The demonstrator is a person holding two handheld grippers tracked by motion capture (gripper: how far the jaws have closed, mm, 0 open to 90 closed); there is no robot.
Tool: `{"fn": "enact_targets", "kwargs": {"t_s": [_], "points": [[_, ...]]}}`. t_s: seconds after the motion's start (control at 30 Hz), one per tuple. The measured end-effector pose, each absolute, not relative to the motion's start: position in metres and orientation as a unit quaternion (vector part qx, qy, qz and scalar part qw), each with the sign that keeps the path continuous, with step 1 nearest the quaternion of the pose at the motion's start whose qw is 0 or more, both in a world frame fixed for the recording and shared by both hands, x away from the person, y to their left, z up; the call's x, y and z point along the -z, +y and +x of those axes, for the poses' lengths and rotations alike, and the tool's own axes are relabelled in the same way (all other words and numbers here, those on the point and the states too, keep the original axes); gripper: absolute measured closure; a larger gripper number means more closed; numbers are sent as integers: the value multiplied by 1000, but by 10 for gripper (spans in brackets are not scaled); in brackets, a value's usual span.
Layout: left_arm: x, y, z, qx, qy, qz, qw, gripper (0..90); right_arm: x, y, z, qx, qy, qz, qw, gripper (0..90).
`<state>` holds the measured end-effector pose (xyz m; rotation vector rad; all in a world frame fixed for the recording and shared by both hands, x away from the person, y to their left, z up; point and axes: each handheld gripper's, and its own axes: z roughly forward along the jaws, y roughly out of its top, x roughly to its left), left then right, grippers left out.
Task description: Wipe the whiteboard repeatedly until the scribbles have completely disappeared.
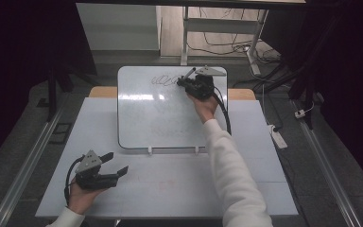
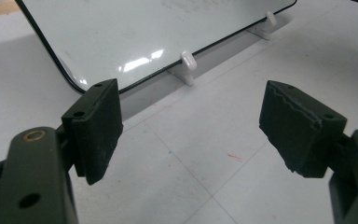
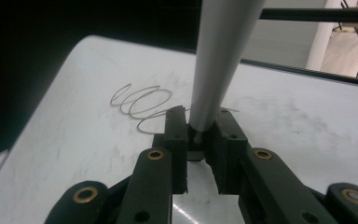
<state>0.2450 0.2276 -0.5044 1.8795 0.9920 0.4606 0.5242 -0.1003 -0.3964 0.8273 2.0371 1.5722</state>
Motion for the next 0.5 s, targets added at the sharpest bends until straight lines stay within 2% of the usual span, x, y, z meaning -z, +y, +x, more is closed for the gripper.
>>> {"fn": "enact_targets", "kwargs": {"t_s": [0.27, 0.4, 0.5], "points": [[504, 229, 244, -189, 404, 764, 466, 220, 383, -108, 544, -595, 693, 336, 229, 778], [504, 228, 245, -188, 404, 765, 464, 220, 394, -92, 536, -585, 728, 302, 190, 778], [504, 227, 244, -189, 402, 767, 463, 220, 396, -85, 530, -573, 746, 285, 184, 777]]}}
